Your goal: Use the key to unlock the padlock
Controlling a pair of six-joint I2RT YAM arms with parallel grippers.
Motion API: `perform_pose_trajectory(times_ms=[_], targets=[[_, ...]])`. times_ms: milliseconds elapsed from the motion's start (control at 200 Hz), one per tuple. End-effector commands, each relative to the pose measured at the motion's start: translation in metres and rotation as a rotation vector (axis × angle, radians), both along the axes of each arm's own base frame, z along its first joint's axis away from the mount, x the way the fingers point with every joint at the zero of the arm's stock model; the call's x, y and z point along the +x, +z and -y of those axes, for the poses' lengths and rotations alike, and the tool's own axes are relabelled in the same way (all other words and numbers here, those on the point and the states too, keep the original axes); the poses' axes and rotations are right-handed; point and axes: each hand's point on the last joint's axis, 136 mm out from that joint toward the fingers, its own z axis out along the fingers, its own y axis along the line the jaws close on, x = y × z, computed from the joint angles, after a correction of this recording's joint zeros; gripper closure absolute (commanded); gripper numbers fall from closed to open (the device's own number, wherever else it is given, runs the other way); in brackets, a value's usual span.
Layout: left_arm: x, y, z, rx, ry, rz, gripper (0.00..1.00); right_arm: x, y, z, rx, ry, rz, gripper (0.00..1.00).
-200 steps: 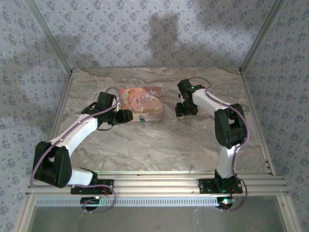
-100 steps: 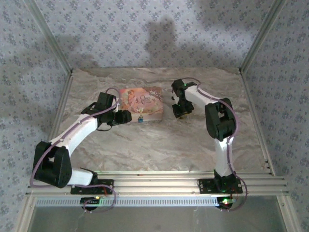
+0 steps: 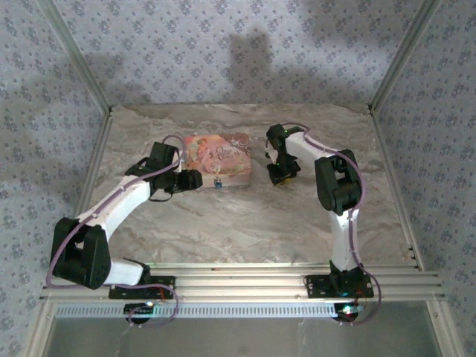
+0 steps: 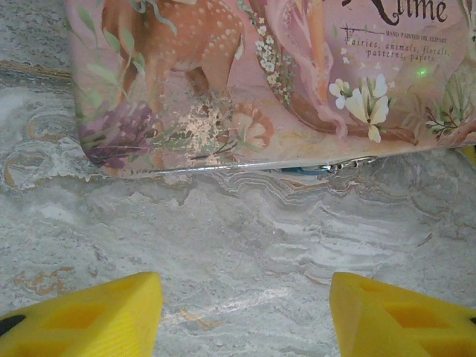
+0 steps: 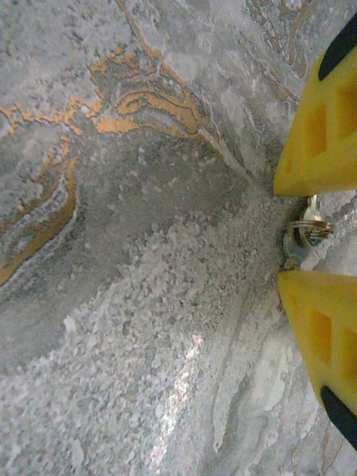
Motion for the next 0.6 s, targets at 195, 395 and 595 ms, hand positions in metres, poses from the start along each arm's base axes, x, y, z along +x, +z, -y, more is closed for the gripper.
perform_pose_trajectory(times_ms=[195, 395, 595], targets=[[-0.009, 0.009, -0.006, 0.014, 0.008, 0.020, 0.38, -0.035, -0.007, 0.006, 0.005, 0.001, -0.124, 0.86], [-0.016, 0.011, -0.011, 0.022, 0.019, 0.030, 0.38, -0.040, 0.005, -0.002, 0.058, -0.001, -0.096, 0.96], [-0.017, 0.022, -0.006, -0.028, 0.011, 0.083, 0.38, -0.045, 0.021, -0.011, 0.134, -0.007, -0.041, 1.00]])
